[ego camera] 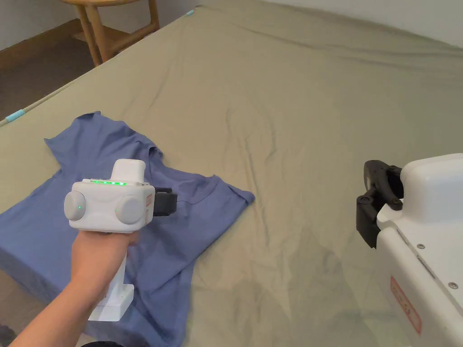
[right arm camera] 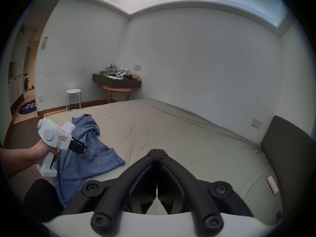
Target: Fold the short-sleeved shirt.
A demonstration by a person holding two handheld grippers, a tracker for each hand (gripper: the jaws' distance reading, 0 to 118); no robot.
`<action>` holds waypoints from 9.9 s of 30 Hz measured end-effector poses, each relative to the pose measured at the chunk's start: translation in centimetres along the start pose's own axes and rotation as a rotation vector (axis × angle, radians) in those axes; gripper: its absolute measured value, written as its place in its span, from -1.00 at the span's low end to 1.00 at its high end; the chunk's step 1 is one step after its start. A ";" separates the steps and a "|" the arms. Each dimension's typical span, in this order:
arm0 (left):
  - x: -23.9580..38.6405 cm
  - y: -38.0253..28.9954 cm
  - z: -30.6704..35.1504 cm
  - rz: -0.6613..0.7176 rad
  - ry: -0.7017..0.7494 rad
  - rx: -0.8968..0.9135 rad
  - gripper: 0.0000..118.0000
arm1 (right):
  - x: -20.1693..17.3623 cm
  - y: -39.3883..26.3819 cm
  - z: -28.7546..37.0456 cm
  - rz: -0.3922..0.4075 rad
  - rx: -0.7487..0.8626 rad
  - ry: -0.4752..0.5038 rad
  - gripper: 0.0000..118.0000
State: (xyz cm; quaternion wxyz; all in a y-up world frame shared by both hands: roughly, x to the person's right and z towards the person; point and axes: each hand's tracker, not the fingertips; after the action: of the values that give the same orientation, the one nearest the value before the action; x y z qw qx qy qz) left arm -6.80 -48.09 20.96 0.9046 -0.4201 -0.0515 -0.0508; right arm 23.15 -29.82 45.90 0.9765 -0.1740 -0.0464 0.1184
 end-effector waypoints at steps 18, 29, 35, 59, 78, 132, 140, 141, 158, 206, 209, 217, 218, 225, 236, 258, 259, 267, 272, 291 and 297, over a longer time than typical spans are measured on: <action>1.4 -1.6 -2.9 0.004 -0.015 -0.042 -0.98 | 0.3 -1.5 -0.3 -0.039 -0.056 -0.002 -0.98; -1.4 -0.3 9.5 0.204 -0.139 0.328 -0.97 | 2.3 -0.2 6.0 -0.050 0.016 -0.076 -0.98; -1.8 3.0 20.2 0.145 -0.177 0.586 -0.97 | 3.0 1.1 9.8 -0.061 0.088 -0.100 -0.98; 17.5 16.6 45.6 -0.338 -0.312 1.211 -0.98 | 11.8 -0.3 24.3 -0.134 0.210 -0.428 -0.98; 51.3 2.1 16.7 -0.818 -0.521 0.481 -0.98 | 21.0 -10.4 22.6 -0.243 -0.093 -0.607 -0.98; 23.4 -4.8 36.6 -0.281 -0.376 0.896 -1.00 | 10.8 -1.9 20.0 -0.076 0.123 -0.463 -0.98; 24.5 -4.6 31.6 -0.318 -0.448 0.674 -1.00 | 12.0 -4.7 18.4 -0.111 0.067 -0.442 -0.98; 24.5 -5.0 30.2 -0.329 -0.483 0.612 -1.00 | 12.3 -5.4 18.1 -0.118 0.053 -0.441 -0.98; 33.6 -7.6 5.3 -0.355 -0.374 -0.011 0.83 | 18.3 -14.8 14.6 -0.176 -0.235 -0.504 -0.98; 17.7 1.7 22.0 -0.143 -0.333 0.528 -0.82 | 31.1 -11.2 5.1 -0.351 -0.180 -0.237 -0.67; 16.7 3.8 25.0 -0.114 -0.331 0.614 -0.82 | 30.2 -8.0 8.8 -0.348 -0.113 -0.250 -0.67; 14.4 8.6 32.7 -0.014 -0.366 0.778 -0.91 | 30.2 -1.8 15.5 -0.371 -0.012 -0.333 -0.67; 14.3 8.8 33.4 -0.010 -0.357 0.791 -0.92 | 30.3 -1.3 16.1 -0.383 0.005 -0.329 -0.67; 15.1 9.5 34.6 -0.025 -0.394 0.807 -0.95 | 30.6 0.9 18.3 -0.330 0.028 -0.393 -0.67; 15.1 14.0 34.0 -0.028 -0.392 0.819 -0.95 | 32.7 4.2 17.7 -0.328 0.073 -0.448 -0.67; 20.1 29.0 23.1 -0.042 -0.279 0.798 -0.95 | 38.4 7.2 -3.8 -0.264 0.048 -0.371 -0.67; 20.1 28.9 21.5 -0.053 -0.276 0.785 -0.95 | 38.1 6.2 -4.7 -0.264 0.034 -0.354 -0.67; 19.2 19.5 11.9 -0.128 -0.244 0.516 -0.95 | 33.9 -7.1 -8.9 -0.370 -0.235 -0.243 -0.67; 16.9 9.1 6.7 -0.184 -0.199 0.283 -0.95 | 30.3 -18.4 -8.0 -0.409 -0.521 -0.134 -0.67; 10.7 -7.5 8.8 -0.405 -0.149 -0.093 -0.95 | 22.8 -26.3 5.5 -0.480 -0.787 -0.060 -0.67; 9.4 -10.4 10.3 -0.504 -0.143 -0.158 -0.96 | 22.5 -27.0 8.9 -0.572 -0.879 -0.049 -0.68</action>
State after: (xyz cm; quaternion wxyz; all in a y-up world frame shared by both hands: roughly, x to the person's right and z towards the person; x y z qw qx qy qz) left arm 0.55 -47.37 36.70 0.8220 -0.4657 -0.2139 -0.2484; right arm 49.59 -45.91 64.84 0.8033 -0.5448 -0.1601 -0.1795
